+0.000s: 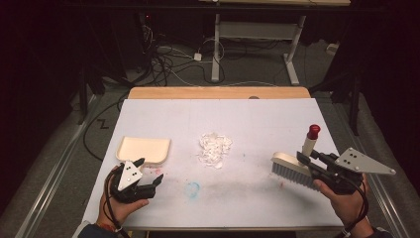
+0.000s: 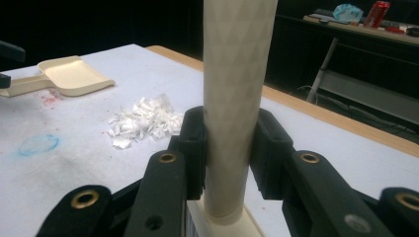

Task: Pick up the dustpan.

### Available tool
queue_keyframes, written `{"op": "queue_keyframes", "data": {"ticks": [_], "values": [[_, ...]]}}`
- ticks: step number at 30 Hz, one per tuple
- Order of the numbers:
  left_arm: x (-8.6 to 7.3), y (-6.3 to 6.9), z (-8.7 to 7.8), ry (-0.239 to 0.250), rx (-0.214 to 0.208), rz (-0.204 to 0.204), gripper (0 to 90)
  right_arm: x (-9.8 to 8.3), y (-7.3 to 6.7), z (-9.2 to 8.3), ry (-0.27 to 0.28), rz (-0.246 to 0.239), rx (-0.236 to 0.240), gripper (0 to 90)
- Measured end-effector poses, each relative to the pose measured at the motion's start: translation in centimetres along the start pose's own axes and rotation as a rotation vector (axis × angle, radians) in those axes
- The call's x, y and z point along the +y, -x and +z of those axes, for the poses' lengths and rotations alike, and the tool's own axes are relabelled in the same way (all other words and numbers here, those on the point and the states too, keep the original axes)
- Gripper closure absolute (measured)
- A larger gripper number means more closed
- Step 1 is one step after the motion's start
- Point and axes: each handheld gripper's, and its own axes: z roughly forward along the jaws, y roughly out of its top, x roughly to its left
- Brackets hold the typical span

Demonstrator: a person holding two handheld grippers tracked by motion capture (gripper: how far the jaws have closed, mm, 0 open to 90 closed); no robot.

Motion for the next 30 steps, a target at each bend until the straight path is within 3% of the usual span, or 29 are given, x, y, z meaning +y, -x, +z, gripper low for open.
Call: {"op": "queue_keyframes", "data": {"ticks": [5,12,19,22,30], "values": [[0.1,0.1,0.0,0.006,0.005,0.002,23.1,-0.4,0.3,0.0,-0.007,0.02,0.004,71.5],[-0.1,-0.1,-0.1,-0.008,0.001,0.006,22.9,-0.3,0.5,0.0,-0.004,0.004,-0.004,71.4],[-0.4,-0.7,-0.7,-0.028,0.043,-0.042,22.6,-0.3,0.8,-0.3,0.003,0.017,-0.016,71.5],[-0.8,-1.3,-0.8,-0.067,0.061,-0.098,22.6,-0.2,0.9,-0.3,0.005,0.016,-0.026,71.4],[-1.7,-2.0,-0.3,-0.162,0.076,-0.172,20.9,-0.3,1.1,0.1,-0.011,0.014,-0.028,71.4]]}}
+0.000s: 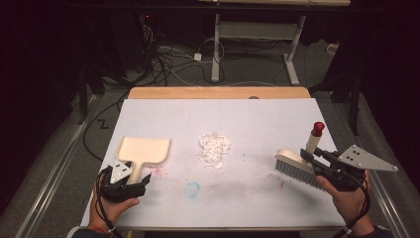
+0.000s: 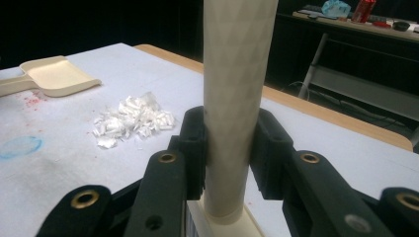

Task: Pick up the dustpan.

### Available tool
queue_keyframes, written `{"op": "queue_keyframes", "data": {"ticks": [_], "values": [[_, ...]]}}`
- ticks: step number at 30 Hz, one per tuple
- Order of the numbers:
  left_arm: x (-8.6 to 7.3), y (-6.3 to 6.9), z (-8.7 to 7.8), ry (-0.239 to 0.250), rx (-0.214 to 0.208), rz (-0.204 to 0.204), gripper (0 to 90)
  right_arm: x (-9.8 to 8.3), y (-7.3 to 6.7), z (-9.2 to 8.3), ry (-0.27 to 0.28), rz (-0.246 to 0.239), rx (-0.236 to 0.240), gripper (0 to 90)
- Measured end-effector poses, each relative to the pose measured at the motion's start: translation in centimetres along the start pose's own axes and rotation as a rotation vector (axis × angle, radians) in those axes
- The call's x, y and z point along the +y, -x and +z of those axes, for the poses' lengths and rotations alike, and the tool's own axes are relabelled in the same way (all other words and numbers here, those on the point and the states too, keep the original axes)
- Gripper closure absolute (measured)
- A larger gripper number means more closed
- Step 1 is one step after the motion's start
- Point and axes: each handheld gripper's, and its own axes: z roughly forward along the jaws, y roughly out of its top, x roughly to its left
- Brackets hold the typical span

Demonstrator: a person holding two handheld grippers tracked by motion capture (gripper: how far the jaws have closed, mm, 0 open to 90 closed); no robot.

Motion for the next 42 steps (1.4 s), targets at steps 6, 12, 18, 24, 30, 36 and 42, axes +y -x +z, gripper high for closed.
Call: {"op": "queue_keyframes", "data": {"ticks": [6,12,18,24,30,36,42], "values": [[-0.1,-0.4,0.3,-0.027,0.043,-0.035,20.9,0.0,-0.1,-0.1,-0.003,0.0,-0.005,71.4],[-0.3,-1.4,1.4,-0.069,0.038,-0.097,19.7,0.0,-0.1,-0.1,-0.01,0.001,-0.008,71.4],[0.3,-2.0,3.4,-0.159,0.076,-0.2,32.6,0.0,-0.1,0.0,-0.015,-0.003,-0.009,71.4],[0.9,-2.5,4.0,-0.169,0.047,-0.202,47.9,0.0,0.0,0.1,-0.027,-0.004,-0.022,71.5],[0.8,-3.1,3.9,-0.169,0.021,-0.213,63.3,-0.1,-0.1,0.2,-0.028,0.0,-0.014,71.4],[1.2,-3.3,3.9,-0.184,0.014,-0.194,63.8,-0.1,-0.1,0.3,-0.036,-0.003,0.0,71.4],[1.8,-3.5,2.3,-0.175,-0.01,-0.166,63.9,-0.2,0.0,0.3,-0.044,-0.009,-0.001,71.5]]}}
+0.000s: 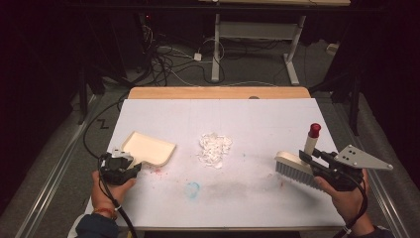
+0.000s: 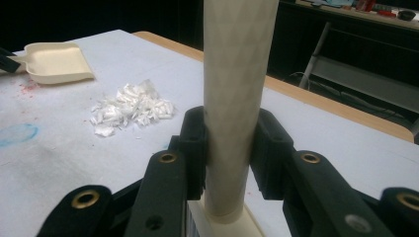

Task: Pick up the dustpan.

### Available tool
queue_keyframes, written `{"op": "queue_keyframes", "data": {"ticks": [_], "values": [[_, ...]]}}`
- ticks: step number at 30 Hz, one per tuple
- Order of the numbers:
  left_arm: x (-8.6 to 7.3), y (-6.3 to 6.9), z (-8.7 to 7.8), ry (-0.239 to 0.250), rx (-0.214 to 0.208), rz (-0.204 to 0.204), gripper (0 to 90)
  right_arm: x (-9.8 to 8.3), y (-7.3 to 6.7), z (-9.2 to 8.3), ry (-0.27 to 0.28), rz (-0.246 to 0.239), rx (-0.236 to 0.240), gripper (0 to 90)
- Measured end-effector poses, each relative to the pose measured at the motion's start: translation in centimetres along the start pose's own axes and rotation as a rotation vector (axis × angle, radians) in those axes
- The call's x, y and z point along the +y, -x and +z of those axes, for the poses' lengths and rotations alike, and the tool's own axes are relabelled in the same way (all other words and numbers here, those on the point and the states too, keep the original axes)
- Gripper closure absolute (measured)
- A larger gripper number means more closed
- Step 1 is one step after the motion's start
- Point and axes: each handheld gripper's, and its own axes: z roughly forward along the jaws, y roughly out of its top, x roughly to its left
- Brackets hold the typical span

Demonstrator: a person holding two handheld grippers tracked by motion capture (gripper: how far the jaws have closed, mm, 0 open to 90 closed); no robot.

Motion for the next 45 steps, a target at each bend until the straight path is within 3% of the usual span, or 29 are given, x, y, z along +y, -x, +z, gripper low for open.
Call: {"op": "queue_keyframes", "data": {"ticks": [3,6,12,17,18,23,30,37,45], "values": [[-0.1,0.3,-0.6,0.013,-0.013,0.011,64.0,0.0,0.0,0.0,0.002,0.002,-0.003,71.4],[-0.4,1.2,-1.5,0.019,-0.025,0.047,64.0,0.0,0.1,-0.1,0.002,-0.002,-0.007,71.5],[-1.0,3.6,-2.3,-0.029,-0.056,0.132,64.0,-0.1,0.0,-0.1,0.004,0.003,-0.011,71.4],[-1.2,4.9,-2.4,-0.045,-0.094,0.167,63.9,-0.1,0.0,0.2,0.019,0.006,-0.004,71.5],[-1.2,5.6,-2.4,-0.05,-0.106,0.2,63.9,-0.1,0.0,0.2,0.024,0.002,-0.007,71.5],[-1.2,6.5,-2.4,-0.071,-0.105,0.259,63.8,-0.2,0.0,0.9,0.027,0.009,-0.015,71.5],[-1.5,6.8,-2.4,-0.084,-0.126,0.276,63.7,-0.1,0.6,2.1,0.037,0.042,-0.048,71.5],[-1.7,6.8,-2.2,-0.095,-0.138,0.283,63.6,-0.2,0.8,2.7,0.022,0.035,-0.078,71.5],[-1.7,6.8,-1.8,-0.106,-0.15,0.276,63.6,0.0,1.7,3.9,0.063,0.093,-0.138,71.5]]}}
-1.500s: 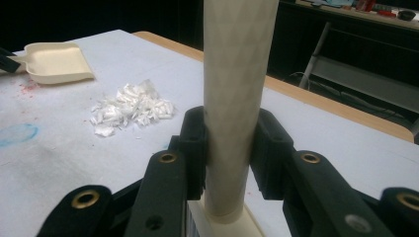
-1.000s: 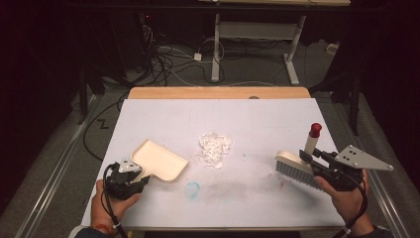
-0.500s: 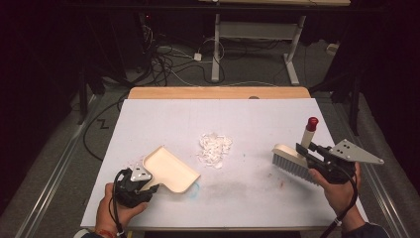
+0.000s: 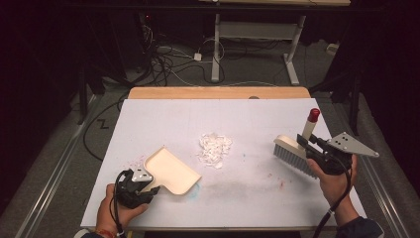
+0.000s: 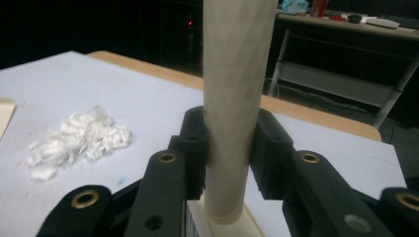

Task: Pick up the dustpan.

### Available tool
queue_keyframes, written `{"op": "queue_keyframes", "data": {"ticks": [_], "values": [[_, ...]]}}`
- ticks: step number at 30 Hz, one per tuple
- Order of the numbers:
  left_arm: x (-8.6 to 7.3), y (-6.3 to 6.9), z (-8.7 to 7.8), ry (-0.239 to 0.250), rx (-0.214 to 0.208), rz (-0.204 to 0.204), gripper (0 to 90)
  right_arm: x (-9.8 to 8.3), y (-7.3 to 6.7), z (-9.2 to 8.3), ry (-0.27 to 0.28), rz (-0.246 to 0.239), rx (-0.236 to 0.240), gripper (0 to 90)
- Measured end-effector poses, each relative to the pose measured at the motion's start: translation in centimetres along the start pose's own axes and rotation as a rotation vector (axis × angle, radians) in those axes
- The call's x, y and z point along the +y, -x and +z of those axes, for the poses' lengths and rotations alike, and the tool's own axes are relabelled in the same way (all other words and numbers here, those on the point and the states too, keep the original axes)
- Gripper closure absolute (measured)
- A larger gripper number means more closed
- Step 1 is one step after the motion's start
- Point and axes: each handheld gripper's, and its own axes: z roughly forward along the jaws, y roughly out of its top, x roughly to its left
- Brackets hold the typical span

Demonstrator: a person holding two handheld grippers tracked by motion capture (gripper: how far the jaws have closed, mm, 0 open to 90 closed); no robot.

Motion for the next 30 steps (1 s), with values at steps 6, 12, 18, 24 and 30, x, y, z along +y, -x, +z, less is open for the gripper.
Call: {"op": "queue_keyframes", "data": {"ticks": [6,12,18,24,30], "values": [[0.2,0.2,0.2,-0.003,-0.001,0.007,63.6,0.1,-0.7,2.9,0.014,0.033,0.022,71.5],[0.2,0.2,0.4,-0.008,-0.007,0.013,63.6,1.0,-1.5,5.5,0.017,0.001,0.032,71.5],[0.0,0.1,0.7,-0.012,-0.008,0.019,63.6,2.0,-1.6,8.6,-0.013,-0.006,0.027,71.5],[-0.1,-0.1,0.8,-0.011,-0.018,0.015,63.6,2.3,-1.5,11.0,-0.02,0.047,0.012,71.5],[-0.3,0.0,1.1,-0.011,-0.02,0.011,63.6,2.7,-1.6,13.5,0.011,0.109,0.028,71.6]]}}
